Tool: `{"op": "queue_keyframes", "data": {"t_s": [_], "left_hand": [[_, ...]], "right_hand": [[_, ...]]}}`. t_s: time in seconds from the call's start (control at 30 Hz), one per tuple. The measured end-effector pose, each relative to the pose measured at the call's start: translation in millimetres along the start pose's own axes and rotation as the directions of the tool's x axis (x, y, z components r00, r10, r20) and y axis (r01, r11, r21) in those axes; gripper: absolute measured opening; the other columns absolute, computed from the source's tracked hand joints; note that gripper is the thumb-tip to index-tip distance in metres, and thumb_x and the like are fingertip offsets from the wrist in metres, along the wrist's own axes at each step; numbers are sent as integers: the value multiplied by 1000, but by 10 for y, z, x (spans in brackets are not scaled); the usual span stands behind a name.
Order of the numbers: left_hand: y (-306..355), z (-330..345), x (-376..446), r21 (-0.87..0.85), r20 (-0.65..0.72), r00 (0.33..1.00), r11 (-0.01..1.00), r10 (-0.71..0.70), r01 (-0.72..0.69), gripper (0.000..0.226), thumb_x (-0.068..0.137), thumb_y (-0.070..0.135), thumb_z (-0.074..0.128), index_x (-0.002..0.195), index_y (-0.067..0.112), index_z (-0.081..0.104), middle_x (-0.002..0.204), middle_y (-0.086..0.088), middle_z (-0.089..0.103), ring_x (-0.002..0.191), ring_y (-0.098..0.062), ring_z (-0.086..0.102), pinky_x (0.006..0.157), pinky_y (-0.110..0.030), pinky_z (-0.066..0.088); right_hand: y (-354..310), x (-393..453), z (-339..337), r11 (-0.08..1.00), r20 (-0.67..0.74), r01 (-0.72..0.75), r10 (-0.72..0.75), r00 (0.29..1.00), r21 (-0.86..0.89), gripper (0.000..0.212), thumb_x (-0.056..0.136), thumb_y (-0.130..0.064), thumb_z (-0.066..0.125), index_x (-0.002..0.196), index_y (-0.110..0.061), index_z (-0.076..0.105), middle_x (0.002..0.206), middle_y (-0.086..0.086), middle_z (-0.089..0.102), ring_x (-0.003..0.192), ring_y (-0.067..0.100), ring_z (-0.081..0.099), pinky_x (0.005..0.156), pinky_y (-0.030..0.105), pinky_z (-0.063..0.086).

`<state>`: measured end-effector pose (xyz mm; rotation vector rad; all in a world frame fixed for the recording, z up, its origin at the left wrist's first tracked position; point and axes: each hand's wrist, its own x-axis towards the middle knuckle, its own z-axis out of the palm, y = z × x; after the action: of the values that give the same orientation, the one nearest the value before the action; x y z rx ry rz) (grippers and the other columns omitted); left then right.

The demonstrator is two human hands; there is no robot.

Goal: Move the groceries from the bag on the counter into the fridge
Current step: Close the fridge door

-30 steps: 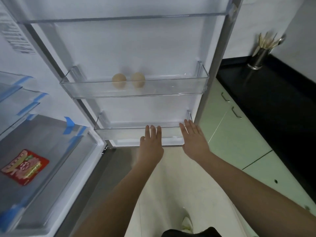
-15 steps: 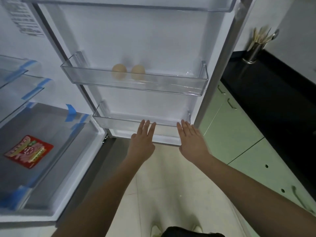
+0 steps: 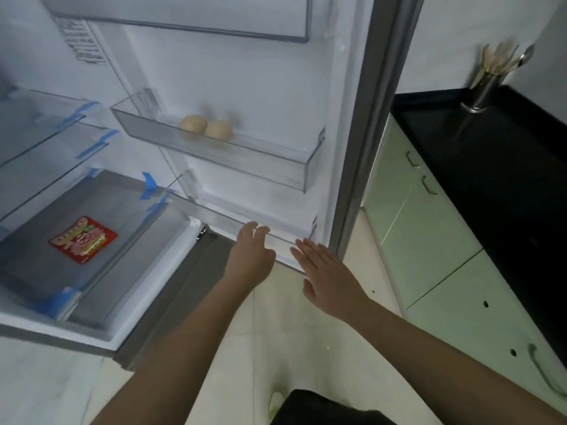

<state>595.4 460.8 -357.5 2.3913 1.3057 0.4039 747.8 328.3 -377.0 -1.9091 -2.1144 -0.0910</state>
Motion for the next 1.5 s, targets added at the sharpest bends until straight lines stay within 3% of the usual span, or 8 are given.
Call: {"op": "queue_keyframes", "data": {"t_s": [0.13,0.3,0.57,0.77,0.9,1.17,1.33,1.5], "left_hand": [[313,120,-386,6,-95,984,988,152,-153,42,92,25,58,131,11,54,141,-9,49,129,-25,47,103,-37,39],[514,279,-565,112,-41,992,987,117,-112,52,95,40,51,139,14,44,121,-4,57,115,-22,50,91,-36,48],[331,187,-769,-44,-132,985,994,-110,105,30,91,26,59,120,17,61,105,3,58,106,-14,51,88,-26,42],[289,-45,-1204,-119,-106,968,970,-226,213,40,94,26,58,133,17,53,137,2,48,129,-13,42,108,-24,29],[489,-208,-1595,-260,-170,947,940,-272,223,35,96,28,55,131,25,53,130,11,47,109,-1,49,94,-17,39],[296,-80,-1985,-408,-76,910,845,-408,345,40,92,31,56,130,27,46,125,9,57,110,-5,55,91,-34,49],[3,-248,-2141,-529,-147,816,742,-559,412,33,90,36,58,119,25,47,117,9,61,108,-4,59,89,-37,51],[-417,-481,-2365,-510,-112,836,753,-537,415,49,88,47,60,129,26,43,126,10,57,114,-3,55,93,-32,51]], "right_hand": [[264,-261,-197,989,-107,7,9,994,147,49,88,-14,50,137,-14,46,137,5,52,129,22,45,111,37,34],[562,-410,-299,956,-210,-153,208,955,250,37,92,-27,49,127,-12,54,120,7,62,114,25,56,103,37,39],[661,-428,-84,754,88,-392,411,908,526,59,95,-45,49,145,-16,35,142,5,47,129,20,46,107,37,40],[362,-233,-135,745,28,-214,253,967,632,44,98,-44,42,137,-22,44,126,-6,59,109,5,56,89,23,48],[56,-124,-133,774,-7,-123,163,987,622,41,98,-47,36,126,-20,50,106,-3,64,92,12,63,78,24,52],[-663,-60,15,712,63,-120,105,992,691,61,83,-59,46,128,-18,48,116,-5,52,83,3,57,70,7,45],[-1144,31,115,547,135,-176,114,984,819,63,76,-49,69,127,-22,45,119,-5,55,101,10,61,77,32,59],[-1533,196,192,565,153,-166,70,986,808,72,63,-55,74,121,-25,43,113,-5,56,95,10,63,76,30,59]]}}
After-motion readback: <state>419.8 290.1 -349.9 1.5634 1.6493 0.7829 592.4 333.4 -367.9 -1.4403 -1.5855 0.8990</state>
